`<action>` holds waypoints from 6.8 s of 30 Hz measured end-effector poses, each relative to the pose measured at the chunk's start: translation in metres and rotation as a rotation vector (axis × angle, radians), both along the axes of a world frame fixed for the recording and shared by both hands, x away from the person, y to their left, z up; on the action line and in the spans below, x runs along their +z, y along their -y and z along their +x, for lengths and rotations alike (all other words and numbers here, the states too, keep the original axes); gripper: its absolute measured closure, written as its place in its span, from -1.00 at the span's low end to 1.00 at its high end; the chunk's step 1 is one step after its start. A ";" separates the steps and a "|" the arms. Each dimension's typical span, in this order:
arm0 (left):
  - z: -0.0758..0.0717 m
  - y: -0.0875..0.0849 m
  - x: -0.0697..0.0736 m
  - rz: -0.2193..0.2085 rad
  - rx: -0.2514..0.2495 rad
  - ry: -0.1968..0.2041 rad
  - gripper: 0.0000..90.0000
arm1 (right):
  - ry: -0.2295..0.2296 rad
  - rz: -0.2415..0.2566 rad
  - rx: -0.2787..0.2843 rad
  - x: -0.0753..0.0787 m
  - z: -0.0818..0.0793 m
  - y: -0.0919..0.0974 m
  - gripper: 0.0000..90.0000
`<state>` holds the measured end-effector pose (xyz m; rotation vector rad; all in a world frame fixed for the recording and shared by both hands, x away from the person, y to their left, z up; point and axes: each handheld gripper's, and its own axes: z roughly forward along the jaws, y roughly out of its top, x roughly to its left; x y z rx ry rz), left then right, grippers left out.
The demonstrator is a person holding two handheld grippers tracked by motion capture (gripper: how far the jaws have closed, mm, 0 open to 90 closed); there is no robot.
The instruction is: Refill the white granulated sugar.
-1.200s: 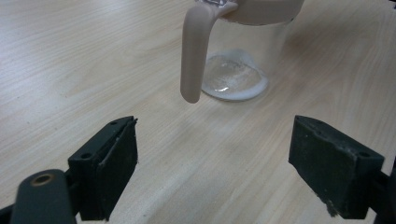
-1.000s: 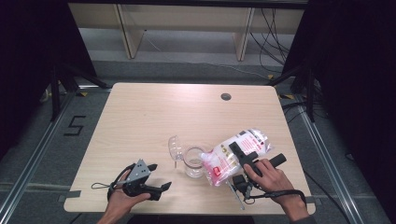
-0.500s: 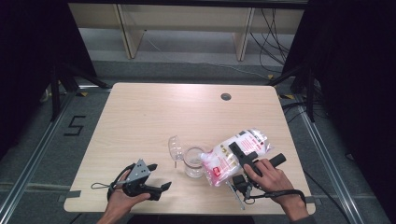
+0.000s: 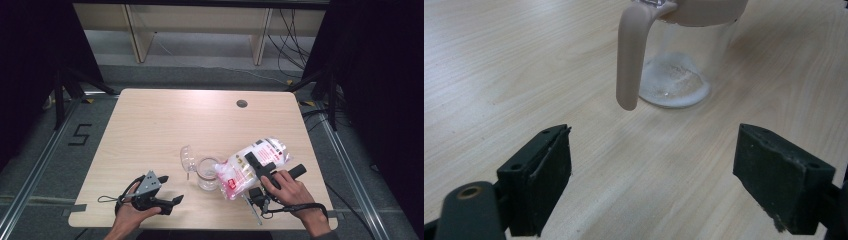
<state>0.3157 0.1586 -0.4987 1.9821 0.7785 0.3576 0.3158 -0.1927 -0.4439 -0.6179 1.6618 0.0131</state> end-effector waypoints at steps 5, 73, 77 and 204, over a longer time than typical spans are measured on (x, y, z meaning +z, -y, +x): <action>0.000 0.000 0.000 -0.001 0.001 -0.003 -0.66 | 0.000 -0.007 0.002 0.000 0.001 -0.002 0.20; -0.002 0.002 0.000 -0.021 0.007 -0.011 -0.66 | 0.027 -0.060 0.032 0.004 0.001 -0.006 0.25; -0.002 0.002 0.000 -0.017 0.010 -0.013 -0.66 | 0.032 -0.061 0.024 0.003 0.001 -0.004 0.25; 0.001 0.002 0.002 0.027 -0.027 0.010 -0.66 | 0.037 -0.165 0.036 0.014 -0.004 -0.009 0.37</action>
